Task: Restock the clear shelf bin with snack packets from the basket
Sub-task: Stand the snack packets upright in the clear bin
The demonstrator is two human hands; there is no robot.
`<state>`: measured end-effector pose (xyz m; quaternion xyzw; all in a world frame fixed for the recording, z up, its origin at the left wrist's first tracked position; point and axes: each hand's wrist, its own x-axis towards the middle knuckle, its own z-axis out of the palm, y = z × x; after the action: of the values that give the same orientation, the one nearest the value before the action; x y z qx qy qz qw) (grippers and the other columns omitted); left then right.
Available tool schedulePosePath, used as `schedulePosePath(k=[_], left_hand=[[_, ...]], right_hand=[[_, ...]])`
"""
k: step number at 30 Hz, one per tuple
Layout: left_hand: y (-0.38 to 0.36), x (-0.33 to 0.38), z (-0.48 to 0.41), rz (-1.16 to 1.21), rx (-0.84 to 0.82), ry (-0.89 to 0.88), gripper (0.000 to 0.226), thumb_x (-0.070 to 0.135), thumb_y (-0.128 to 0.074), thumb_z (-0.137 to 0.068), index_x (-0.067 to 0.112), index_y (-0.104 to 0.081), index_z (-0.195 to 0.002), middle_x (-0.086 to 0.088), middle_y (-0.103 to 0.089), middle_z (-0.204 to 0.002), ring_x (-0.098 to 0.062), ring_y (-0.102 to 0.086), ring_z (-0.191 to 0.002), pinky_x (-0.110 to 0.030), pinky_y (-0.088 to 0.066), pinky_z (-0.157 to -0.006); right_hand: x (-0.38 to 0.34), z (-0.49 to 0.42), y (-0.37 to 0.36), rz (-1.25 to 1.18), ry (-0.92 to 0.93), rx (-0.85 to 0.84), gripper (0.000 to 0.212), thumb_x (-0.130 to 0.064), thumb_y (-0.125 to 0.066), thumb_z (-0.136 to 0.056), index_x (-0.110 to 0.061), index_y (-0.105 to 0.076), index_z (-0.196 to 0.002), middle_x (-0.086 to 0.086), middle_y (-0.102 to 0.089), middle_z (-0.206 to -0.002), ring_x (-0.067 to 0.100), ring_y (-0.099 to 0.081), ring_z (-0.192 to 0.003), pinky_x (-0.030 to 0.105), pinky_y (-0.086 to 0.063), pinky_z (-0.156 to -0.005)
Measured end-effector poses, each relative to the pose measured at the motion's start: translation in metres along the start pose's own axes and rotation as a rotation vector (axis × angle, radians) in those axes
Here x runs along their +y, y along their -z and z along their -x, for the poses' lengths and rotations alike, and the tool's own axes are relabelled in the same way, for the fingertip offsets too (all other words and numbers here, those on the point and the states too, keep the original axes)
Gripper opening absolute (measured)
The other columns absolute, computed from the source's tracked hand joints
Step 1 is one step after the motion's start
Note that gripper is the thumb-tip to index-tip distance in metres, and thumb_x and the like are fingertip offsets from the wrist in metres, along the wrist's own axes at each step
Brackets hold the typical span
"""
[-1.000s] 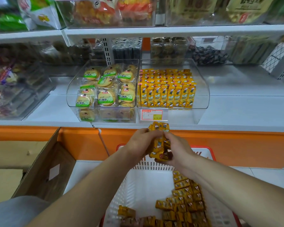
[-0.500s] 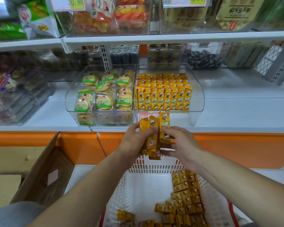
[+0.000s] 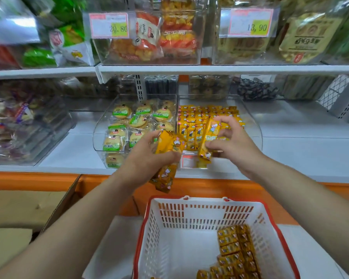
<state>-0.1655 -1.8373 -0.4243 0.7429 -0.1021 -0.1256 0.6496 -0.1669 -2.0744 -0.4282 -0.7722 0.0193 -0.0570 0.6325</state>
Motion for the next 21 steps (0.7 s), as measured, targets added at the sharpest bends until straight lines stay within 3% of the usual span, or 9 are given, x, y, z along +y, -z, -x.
schedulePosePath(k=[2, 5, 11, 13, 16, 19, 21], left_hand=[[0.011, -0.005, -0.003, 0.045, 0.039, 0.014, 0.039, 0.016, -0.079, -0.084, 0.032, -0.058, -0.113, 0.005, -0.080, -0.089, -0.016, -0.078, -0.078, -0.026, -0.060, -0.056], [0.023, -0.011, -0.013, 0.071, 0.097, 0.041, 0.046, 0.022, -0.080, -0.083, 0.028, -0.059, -0.123, 0.002, -0.080, -0.095, -0.020, -0.078, -0.084, -0.037, -0.064, -0.067], [0.039, -0.028, -0.031, 0.123, 0.123, 0.048, 0.044, 0.021, -0.079, -0.085, 0.027, -0.059, -0.123, 0.004, -0.080, -0.096, -0.018, -0.078, -0.085, -0.035, -0.063, -0.065], [0.041, -0.033, -0.035, 0.135, 0.132, 0.075, 0.049, 0.024, -0.082, -0.082, 0.030, -0.059, -0.125, 0.002, -0.079, -0.099, -0.021, -0.078, -0.088, -0.043, -0.064, -0.073], [0.044, -0.034, -0.039, 0.159, 0.133, 0.089, 0.054, 0.030, -0.086, -0.076, 0.032, -0.060, -0.124, 0.000, -0.079, -0.102, -0.024, -0.078, -0.092, -0.051, -0.063, -0.080], [0.045, -0.033, -0.040, 0.174, 0.141, 0.099, 0.062, 0.035, -0.086, -0.068, 0.030, -0.061, -0.125, -0.001, -0.079, -0.102, -0.025, -0.078, -0.092, -0.051, -0.063, -0.080], [0.044, -0.032, -0.039, 0.187, 0.144, 0.106, 0.057, 0.031, -0.087, -0.075, 0.028, -0.061, -0.126, -0.002, -0.079, -0.103, -0.025, -0.078, -0.093, -0.051, -0.063, -0.080]], right_hand=[[0.002, -0.026, -0.004, 0.172, 0.076, 0.056, 0.058, -0.016, -0.084, -0.075, -0.040, -0.049, -0.115, 0.004, -0.058, -0.093, 0.018, -0.060, -0.075, 0.032, -0.049, -0.068], [0.014, -0.067, -0.014, 0.355, 0.132, 0.085, 0.056, -0.013, -0.085, -0.073, -0.037, -0.047, -0.107, -0.001, -0.056, -0.085, 0.016, -0.057, -0.066, 0.033, -0.050, -0.061], [0.047, -0.127, -0.045, 0.712, 0.148, 0.048, 0.054, -0.014, -0.091, -0.065, -0.027, -0.049, -0.096, 0.001, -0.059, -0.082, 0.017, -0.054, -0.064, 0.027, -0.041, -0.052], [0.055, -0.137, -0.052, 0.806, 0.184, 0.009, 0.054, -0.016, -0.092, -0.063, -0.028, -0.050, -0.094, 0.002, -0.055, -0.092, 0.018, -0.053, -0.070, 0.028, -0.037, -0.056], [0.061, -0.145, -0.058, 0.969, 0.190, -0.018, 0.051, -0.024, -0.091, -0.064, -0.033, -0.052, -0.095, -0.001, -0.043, -0.104, 0.022, -0.054, -0.080, 0.031, -0.044, -0.068], [0.063, -0.150, -0.062, 1.030, 0.193, -0.042, 0.049, -0.026, -0.089, -0.067, -0.030, -0.051, -0.097, -0.002, -0.054, -0.098, 0.023, -0.055, -0.082, 0.033, -0.044, -0.065], [0.062, -0.148, -0.062, 1.011, 0.173, -0.062, 0.051, -0.026, -0.089, -0.069, -0.027, -0.053, -0.105, -0.003, -0.059, -0.092, 0.022, -0.057, -0.084, 0.033, -0.044, -0.063]])
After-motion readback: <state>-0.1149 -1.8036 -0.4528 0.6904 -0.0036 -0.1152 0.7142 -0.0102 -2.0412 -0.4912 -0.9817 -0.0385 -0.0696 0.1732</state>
